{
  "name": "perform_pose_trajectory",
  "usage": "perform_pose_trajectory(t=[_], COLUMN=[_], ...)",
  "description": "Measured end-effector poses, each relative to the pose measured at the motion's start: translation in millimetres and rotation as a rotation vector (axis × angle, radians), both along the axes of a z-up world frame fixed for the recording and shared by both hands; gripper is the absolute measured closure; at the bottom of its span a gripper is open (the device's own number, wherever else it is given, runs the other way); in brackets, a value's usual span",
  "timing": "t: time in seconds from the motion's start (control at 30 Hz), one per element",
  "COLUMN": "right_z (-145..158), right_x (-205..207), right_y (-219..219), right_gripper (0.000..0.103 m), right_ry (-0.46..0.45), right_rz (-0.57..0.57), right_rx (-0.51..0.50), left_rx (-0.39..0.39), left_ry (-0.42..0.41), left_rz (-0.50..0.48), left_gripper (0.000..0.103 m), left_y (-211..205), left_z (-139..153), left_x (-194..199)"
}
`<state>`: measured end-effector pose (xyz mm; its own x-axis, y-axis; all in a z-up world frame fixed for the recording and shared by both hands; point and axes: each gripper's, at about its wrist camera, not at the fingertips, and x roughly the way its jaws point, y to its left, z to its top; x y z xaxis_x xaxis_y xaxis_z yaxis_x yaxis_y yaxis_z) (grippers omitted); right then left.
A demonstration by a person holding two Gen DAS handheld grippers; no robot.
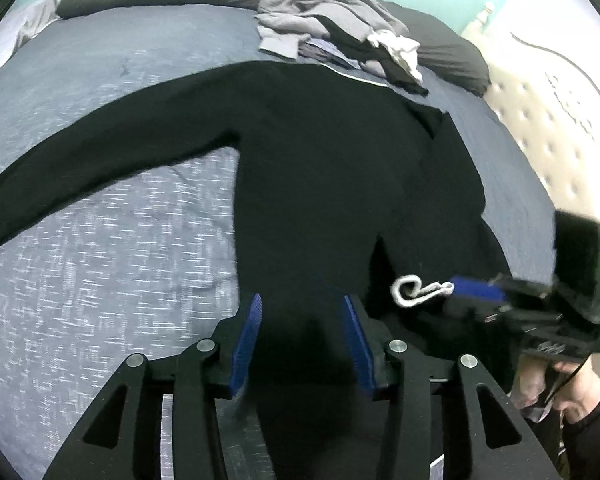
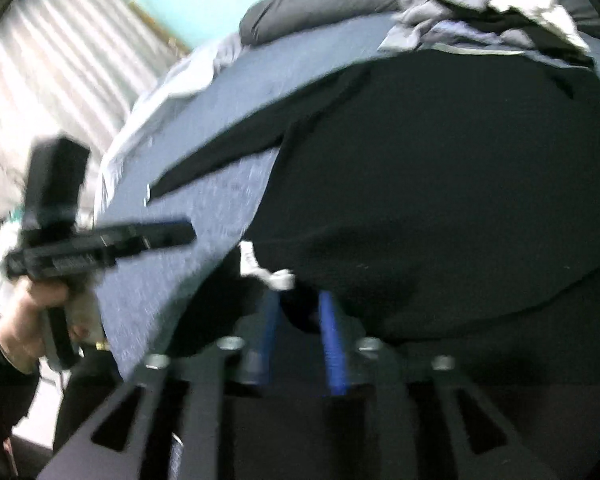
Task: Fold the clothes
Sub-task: 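Grasp the folded sleeve's white cuff with the left gripper while the right gripper releases it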
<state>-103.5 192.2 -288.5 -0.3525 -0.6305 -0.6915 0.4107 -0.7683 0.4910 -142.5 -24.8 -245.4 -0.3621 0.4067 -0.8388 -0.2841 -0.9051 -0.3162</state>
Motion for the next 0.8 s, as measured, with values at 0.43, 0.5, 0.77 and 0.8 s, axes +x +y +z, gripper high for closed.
perform_pose_trajectory(t=[0.43,0.5,0.77,0.8], right_z=[-13.6,-20.0,-30.7,-31.1], right_x=[25.9,27.7,30.2,30.4], right_y=[116.5,127.1,156.0,155.2], right_gripper=[0.055,0.055,0.055,0.055], right_ry=[0.062,0.053,0.025,0.023], right_rz=[-0.369,-0.407,-0.470,-0.466], right_rx=[-0.191,-0.204,-0.272,-0.274], left_rx=[-0.032,-0.031,0.000,-0.001], left_ry=[-0.060,-0.046,-0.057,-0.061], left_rz=[-0.052,-0.062,-0.099,-0.108], left_gripper=[0.056,0.056,0.056,0.063], left_y=[44.2,47.6,51.5,51.7], left_z=[-53.1,-54.7,-58.8,-59.1], left_x=[-14.2,-13.7,-12.9,-13.0])
